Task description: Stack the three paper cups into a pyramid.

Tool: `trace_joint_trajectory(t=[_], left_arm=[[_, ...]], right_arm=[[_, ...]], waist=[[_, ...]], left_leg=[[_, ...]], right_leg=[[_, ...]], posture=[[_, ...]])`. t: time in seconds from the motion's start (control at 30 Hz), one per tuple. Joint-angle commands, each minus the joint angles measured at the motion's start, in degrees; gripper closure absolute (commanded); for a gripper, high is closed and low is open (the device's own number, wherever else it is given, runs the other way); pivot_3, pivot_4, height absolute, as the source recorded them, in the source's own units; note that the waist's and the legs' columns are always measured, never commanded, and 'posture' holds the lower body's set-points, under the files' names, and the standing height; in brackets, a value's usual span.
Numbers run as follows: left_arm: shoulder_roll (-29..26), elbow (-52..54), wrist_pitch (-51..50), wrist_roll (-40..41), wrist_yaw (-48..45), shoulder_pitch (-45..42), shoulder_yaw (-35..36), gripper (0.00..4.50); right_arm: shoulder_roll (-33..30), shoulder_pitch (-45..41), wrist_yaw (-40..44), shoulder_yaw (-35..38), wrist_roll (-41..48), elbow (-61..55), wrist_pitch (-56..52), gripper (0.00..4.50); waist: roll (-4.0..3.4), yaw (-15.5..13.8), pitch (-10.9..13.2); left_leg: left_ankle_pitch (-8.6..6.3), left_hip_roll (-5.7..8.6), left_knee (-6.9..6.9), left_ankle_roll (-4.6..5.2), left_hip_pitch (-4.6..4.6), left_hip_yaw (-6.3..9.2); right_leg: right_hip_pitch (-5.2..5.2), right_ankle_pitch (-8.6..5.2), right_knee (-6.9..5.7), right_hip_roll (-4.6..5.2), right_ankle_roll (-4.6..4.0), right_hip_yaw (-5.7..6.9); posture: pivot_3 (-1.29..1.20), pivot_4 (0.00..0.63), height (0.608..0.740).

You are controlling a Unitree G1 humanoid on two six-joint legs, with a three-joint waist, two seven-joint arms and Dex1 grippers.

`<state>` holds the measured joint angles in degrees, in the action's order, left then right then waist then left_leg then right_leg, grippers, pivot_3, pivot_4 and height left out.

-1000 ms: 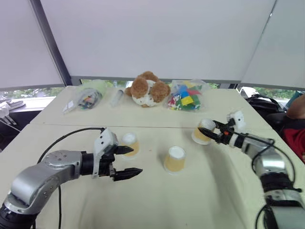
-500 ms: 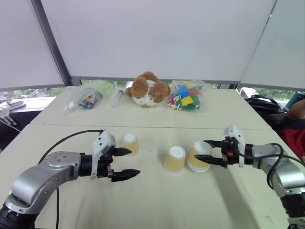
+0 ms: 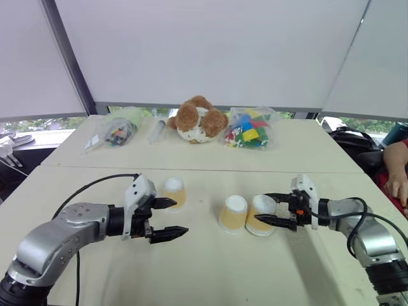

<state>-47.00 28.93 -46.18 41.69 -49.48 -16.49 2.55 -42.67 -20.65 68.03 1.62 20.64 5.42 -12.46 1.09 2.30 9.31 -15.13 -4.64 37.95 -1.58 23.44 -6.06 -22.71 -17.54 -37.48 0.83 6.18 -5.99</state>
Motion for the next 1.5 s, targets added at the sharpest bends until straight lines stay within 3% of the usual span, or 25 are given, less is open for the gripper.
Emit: trace_joint_trajectory(t=[0.03,0.17,0.5,0.63,0.83,1.1,1.5], left_arm=[[-0.12,1.74,0.01,0.44,0.35,-0.33,0.74,0.00],[-0.61,1.22,-0.27,0.76,0.37,-0.35,1.90,0.00],[-1.27,-8.47,2.74,-1.64,-0.98,-3.53,5.45,0.00],[0.90,-15.95,11.89,-9.70,1.38,-4.60,4.07,0.00],[6.11,-24.96,23.53,-18.63,3.13,-6.64,0.84,0.00],[11.22,-35.00,30.37,-22.41,-3.20,-13.07,-4.53,0.00],[17.81,-47.87,36.24,-26.05,-8.11,-21.35,-6.95,0.00]], right_arm=[[0.12,-1.19,0.56,0.71,-0.14,0.80,2.26,0.01],[-0.60,-1.62,-0.24,1.79,0.12,0.93,2.34,0.01],[-4.80,-7.00,-7.03,14.56,21.04,-14.05,-24.72,0.01],[-9.21,-7.99,-9.77,18.05,24.77,-16.56,-32.66,0.01],[-17.35,0.05,-10.77,21.56,28.90,-25.89,-42.71,0.01],[-18.87,4.33,-10.18,19.07,26.28,-29.83,-40.16,0.01],[-18.27,5.38,-10.59,16.59,24.66,-30.30,-38.17,0.01]], waist=[[0.00,-0.01,0.00],[0.00,0.05,0.00],[0.01,-0.03,0.00],[0.00,-0.43,0.00],[0.02,-1.67,-0.01],[0.03,-1.54,-0.02],[0.04,-1.58,-0.02]], left_leg=[[0.00,0.00,0.00,0.00,0.00,0.00],[0.00,0.00,0.00,0.00,0.00,0.00],[0.00,-0.02,0.00,0.00,-0.02,0.03],[0.00,0.00,0.00,0.00,0.00,0.00],[-0.04,0.01,-0.02,0.07,0.03,-0.03],[-0.04,0.03,0.05,0.07,0.06,-0.04],[-0.05,0.02,0.05,0.09,0.08,-0.02]], right_leg=[[0.00,0.00,0.00,0.00,0.00,0.00],[0.00,0.00,0.00,0.00,0.00,0.00],[0.00,0.00,-0.04,-0.01,0.00,0.02],[-0.01,0.00,-0.03,0.02,-0.01,0.01],[-0.05,-0.01,0.02,0.05,-0.02,0.00],[-0.03,0.00,0.02,0.05,-0.03,-0.01],[-0.05,0.01,0.01,0.02,0.01,-0.01]], posture=[[0.00,0.150,0.740],[0.00,0.150,0.740],[0.00,0.150,0.740],[0.00,0.150,0.740],[0.00,0.150,0.740],[0.00,0.150,0.740],[0.00,0.150,0.740]])
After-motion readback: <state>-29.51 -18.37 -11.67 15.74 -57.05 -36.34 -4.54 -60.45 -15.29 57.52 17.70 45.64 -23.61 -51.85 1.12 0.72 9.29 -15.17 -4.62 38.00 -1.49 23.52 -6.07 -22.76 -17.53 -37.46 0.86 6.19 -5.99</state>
